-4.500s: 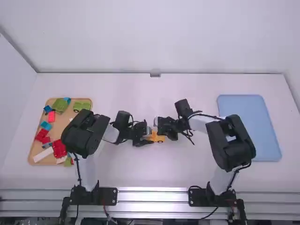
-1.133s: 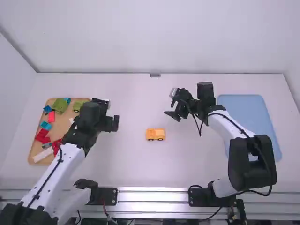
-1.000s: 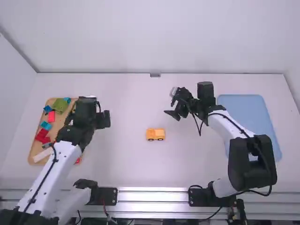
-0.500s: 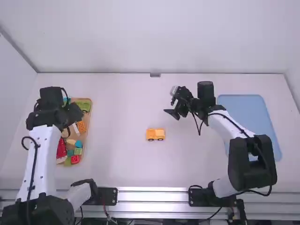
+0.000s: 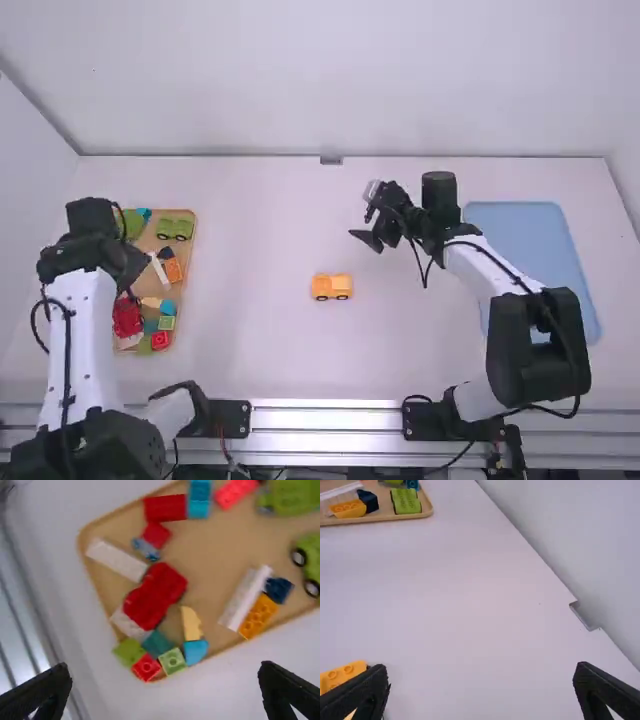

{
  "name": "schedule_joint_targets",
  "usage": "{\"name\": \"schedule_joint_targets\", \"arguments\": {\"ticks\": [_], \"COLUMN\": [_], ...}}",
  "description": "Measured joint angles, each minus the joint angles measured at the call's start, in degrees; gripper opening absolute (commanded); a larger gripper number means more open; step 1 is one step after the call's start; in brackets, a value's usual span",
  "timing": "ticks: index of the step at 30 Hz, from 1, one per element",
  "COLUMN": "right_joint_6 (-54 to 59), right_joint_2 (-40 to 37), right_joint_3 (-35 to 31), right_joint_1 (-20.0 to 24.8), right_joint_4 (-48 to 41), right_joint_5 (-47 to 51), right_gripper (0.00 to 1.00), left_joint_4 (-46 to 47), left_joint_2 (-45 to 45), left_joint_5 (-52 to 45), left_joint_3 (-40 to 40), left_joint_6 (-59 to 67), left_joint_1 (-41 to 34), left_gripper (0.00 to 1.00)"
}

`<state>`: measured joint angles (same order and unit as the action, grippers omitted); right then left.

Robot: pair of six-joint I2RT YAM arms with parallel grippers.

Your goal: Assemble lego blocks to make yellow taxi

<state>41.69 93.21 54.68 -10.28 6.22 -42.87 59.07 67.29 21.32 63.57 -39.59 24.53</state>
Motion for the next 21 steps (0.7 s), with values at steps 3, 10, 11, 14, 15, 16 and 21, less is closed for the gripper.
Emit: {"name": "schedule_joint_targets", "arguments": {"ticks": [3,10,11,14,15,16,21], "right_joint_6": [-0.11,-0.13,-0.13,-0.13,-0.15,-0.13,-0.11], "right_joint_2": [0.00,0.00,0.00,0.00,0.00,0.00,0.00], "right_joint_3": [0.00,-0.02,0.00,0.00,-0.02,0.00,0.00], "right_joint_1": [0.00,0.00,0.00,0.00,0.00,0.00,0.00], "right_joint_4": [0.04,0.42,0.42,0.42,0.44,0.44,0.42], "right_joint_5": [-0.02,-0.02,-0.02,0.00,0.02,0.00,0.00], "right_gripper": [0.98,0.98,0.98,0.98,0.98,0.98,0.98], "left_joint_4": [-0.42,-3.26,-3.48,-4.72,-4.85,-5.11,-5.44], "left_joint_2": [0.20,7.17,7.98,13.33,14.05,15.65,23.58], "left_joint_5": [-1.53,-10.56,-11.10,-13.84,-14.08,-14.75,-16.68], "left_joint_3": [0.00,0.00,0.00,0.00,0.00,0.00,0.00], "left_joint_6": [-0.68,3.65,3.78,4.57,4.63,4.74,4.70], "left_joint_1": [5.25,10.93,10.91,10.73,10.69,10.60,10.34], "left_gripper": [0.99,0.99,0.99,0.95,0.94,0.91,0.82]}}
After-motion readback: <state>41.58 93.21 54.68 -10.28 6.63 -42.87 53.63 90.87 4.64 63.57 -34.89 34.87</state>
